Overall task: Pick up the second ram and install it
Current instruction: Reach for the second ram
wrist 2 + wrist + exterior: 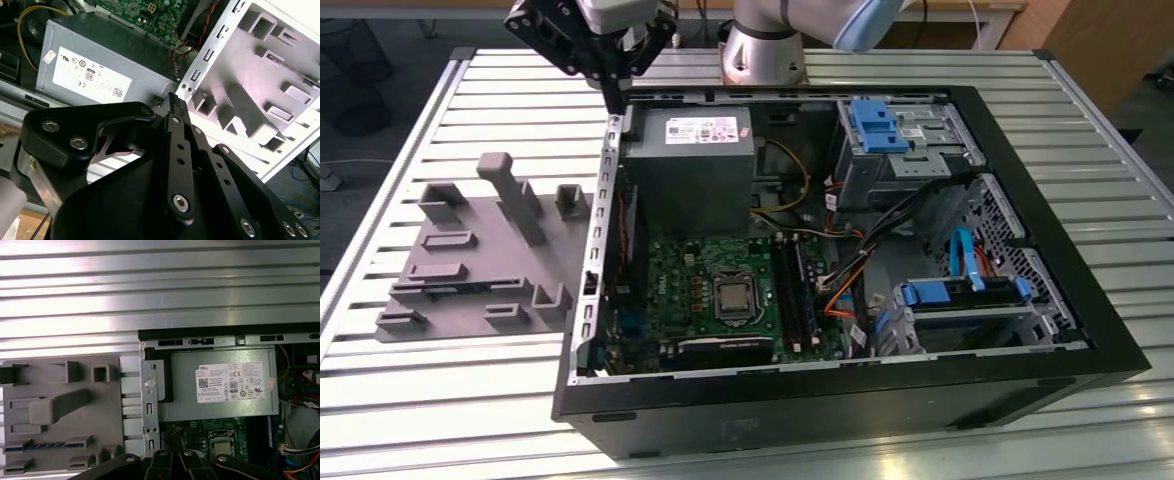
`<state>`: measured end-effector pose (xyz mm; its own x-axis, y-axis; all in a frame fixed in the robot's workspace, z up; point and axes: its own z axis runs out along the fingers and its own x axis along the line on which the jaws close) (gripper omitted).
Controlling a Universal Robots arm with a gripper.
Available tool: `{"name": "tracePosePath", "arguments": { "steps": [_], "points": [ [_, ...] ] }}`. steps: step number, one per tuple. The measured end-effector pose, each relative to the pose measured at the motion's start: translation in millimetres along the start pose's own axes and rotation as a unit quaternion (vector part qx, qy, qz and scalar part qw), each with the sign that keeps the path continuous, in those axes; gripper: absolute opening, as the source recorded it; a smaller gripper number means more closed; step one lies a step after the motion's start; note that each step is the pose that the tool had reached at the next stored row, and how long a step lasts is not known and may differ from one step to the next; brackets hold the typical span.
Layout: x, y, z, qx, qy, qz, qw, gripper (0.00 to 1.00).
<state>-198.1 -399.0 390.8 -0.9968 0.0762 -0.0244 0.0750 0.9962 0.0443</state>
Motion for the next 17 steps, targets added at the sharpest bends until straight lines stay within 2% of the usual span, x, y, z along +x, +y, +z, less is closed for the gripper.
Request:
{"name": "tracePosePath", "arguments": {
  "steps": [5,17],
  "points": [
    [8.5,-0.6,-0.1,0.0,0.0,0.0,1.0,0.13],
    [23.8,-1.8,0.0,0.0,0.0,0.0,1.0,0.13]
  ]
}}
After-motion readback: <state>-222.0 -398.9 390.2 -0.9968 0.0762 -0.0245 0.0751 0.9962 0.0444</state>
